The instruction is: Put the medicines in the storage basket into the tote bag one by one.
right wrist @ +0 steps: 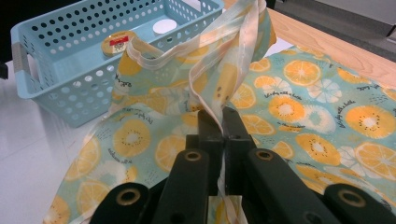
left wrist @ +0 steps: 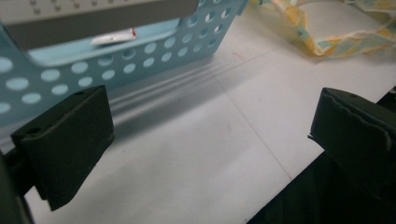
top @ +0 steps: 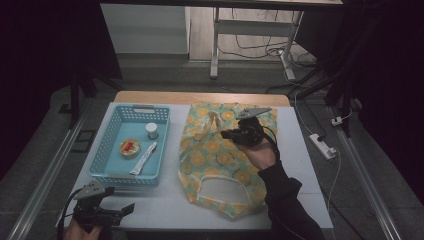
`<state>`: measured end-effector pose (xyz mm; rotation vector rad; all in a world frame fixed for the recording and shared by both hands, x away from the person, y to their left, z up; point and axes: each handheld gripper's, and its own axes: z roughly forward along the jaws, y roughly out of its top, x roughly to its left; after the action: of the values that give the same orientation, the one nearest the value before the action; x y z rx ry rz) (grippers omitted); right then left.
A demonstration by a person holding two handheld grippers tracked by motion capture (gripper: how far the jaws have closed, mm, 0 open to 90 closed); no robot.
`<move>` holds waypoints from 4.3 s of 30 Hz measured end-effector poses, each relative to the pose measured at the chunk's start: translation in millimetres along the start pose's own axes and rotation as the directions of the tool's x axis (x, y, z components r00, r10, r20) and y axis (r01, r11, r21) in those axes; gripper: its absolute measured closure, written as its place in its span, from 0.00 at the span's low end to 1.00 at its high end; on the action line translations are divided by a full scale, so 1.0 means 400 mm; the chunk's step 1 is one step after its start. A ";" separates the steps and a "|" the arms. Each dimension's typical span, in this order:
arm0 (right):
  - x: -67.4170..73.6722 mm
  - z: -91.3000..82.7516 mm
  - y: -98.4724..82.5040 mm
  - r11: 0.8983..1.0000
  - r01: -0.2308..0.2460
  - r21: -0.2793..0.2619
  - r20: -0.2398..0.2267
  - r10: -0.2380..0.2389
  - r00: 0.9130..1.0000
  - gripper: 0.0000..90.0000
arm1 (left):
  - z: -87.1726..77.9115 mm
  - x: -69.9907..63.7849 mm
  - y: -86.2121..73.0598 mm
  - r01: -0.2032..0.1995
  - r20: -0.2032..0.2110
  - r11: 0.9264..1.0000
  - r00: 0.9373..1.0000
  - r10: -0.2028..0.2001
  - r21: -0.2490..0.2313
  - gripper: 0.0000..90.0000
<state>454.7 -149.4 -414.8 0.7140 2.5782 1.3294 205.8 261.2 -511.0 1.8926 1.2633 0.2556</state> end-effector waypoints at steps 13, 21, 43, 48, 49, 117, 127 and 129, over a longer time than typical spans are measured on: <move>-0.003 -0.010 0.000 1.000 0.001 -0.007 0.002 -0.001 1.000 1.00 | -0.002 0.010 0.026 -0.024 0.034 1.000 0.999 0.024 -0.013 0.00; -0.006 -0.013 0.000 1.000 0.001 -0.009 0.003 -0.001 1.000 1.00 | -0.007 -0.003 0.073 -0.085 0.036 0.996 0.996 0.087 -0.033 0.00; -0.013 -0.014 -0.001 1.000 -0.005 -0.008 0.008 0.005 1.000 1.00 | 0.027 0.065 0.181 -0.081 -0.040 0.996 0.996 0.080 -0.034 0.00; -0.013 -0.013 -0.001 1.000 -0.005 -0.006 0.010 0.005 1.000 1.00 | 0.038 0.081 0.209 -0.082 -0.059 0.996 0.995 0.081 -0.024 0.00; -0.012 -0.012 -0.001 1.000 -0.006 -0.006 0.011 0.006 1.000 1.00 | 0.041 0.086 0.216 -0.081 -0.068 0.997 0.994 0.080 -0.015 0.00; -0.010 -0.001 -0.002 1.000 0.011 0.004 0.011 -0.012 1.000 1.00 | 0.308 0.310 0.370 0.126 -0.266 0.900 0.964 -0.012 0.417 0.08; -0.011 -0.003 -0.002 1.000 0.010 0.003 0.014 -0.010 1.000 1.00 | 0.319 0.308 0.367 0.133 -0.290 0.870 0.957 0.012 0.475 0.21; -0.011 -0.003 -0.002 1.000 0.008 0.002 0.013 -0.008 1.000 1.00 | 0.319 0.307 0.368 0.136 -0.290 0.867 0.957 0.009 0.479 0.22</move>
<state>457.9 -152.7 -415.1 0.7089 2.5697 1.3158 435.5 275.3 -518.0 2.3003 1.7104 0.1811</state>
